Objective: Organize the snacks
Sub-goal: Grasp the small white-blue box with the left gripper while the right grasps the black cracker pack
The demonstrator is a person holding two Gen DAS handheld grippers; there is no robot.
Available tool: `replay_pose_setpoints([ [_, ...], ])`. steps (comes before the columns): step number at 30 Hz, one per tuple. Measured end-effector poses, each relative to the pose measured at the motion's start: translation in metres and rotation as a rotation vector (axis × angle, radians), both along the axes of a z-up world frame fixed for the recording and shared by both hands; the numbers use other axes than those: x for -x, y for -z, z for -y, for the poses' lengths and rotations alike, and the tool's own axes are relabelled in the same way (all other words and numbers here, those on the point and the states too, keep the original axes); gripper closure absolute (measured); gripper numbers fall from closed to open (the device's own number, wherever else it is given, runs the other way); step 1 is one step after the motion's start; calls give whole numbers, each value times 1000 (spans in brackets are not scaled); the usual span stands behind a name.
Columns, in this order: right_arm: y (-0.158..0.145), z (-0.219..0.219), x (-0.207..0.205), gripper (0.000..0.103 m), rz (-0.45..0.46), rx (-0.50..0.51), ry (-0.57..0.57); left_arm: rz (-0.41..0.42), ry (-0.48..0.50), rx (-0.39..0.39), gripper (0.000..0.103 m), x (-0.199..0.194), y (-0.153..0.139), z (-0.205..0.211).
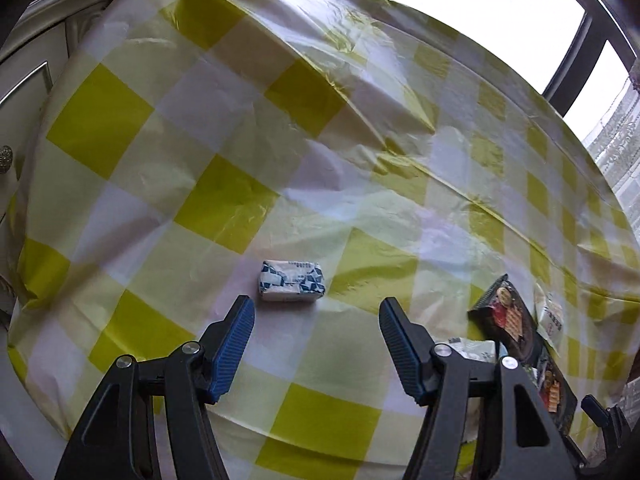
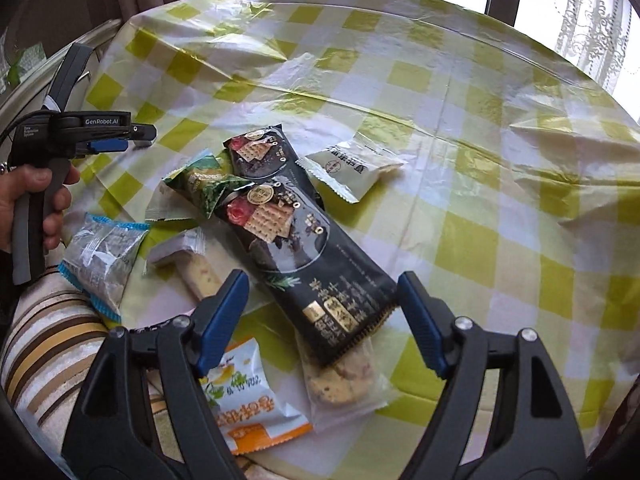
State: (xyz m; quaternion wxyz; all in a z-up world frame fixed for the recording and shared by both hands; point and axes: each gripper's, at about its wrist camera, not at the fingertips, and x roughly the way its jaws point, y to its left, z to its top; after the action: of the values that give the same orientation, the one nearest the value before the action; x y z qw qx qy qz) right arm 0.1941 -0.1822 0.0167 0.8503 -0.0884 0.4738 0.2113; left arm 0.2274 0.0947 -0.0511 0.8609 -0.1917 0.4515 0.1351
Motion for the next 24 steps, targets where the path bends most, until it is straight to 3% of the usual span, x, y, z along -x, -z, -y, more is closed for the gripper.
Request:
replay_pose_setpoints([
  [3,5,-8,-8,24,1,22,-31,-20,-17,-42,40,-8,7,-3],
  [4,7,-10,-11,22,1,28,-41,-28,-16,-62,49,-10,9,-3],
  [8,12,-16,-16,20,-5,33,-72,-37,-12,-185,67,-16,11,4],
  [18,26,-16,-36,19,-88,-29,-66,8,9,-182,67,-8,9,8],
  [24,29,-12,-39,41,-105,-65,-49,30,29,-156,67,-10,9,13],
])
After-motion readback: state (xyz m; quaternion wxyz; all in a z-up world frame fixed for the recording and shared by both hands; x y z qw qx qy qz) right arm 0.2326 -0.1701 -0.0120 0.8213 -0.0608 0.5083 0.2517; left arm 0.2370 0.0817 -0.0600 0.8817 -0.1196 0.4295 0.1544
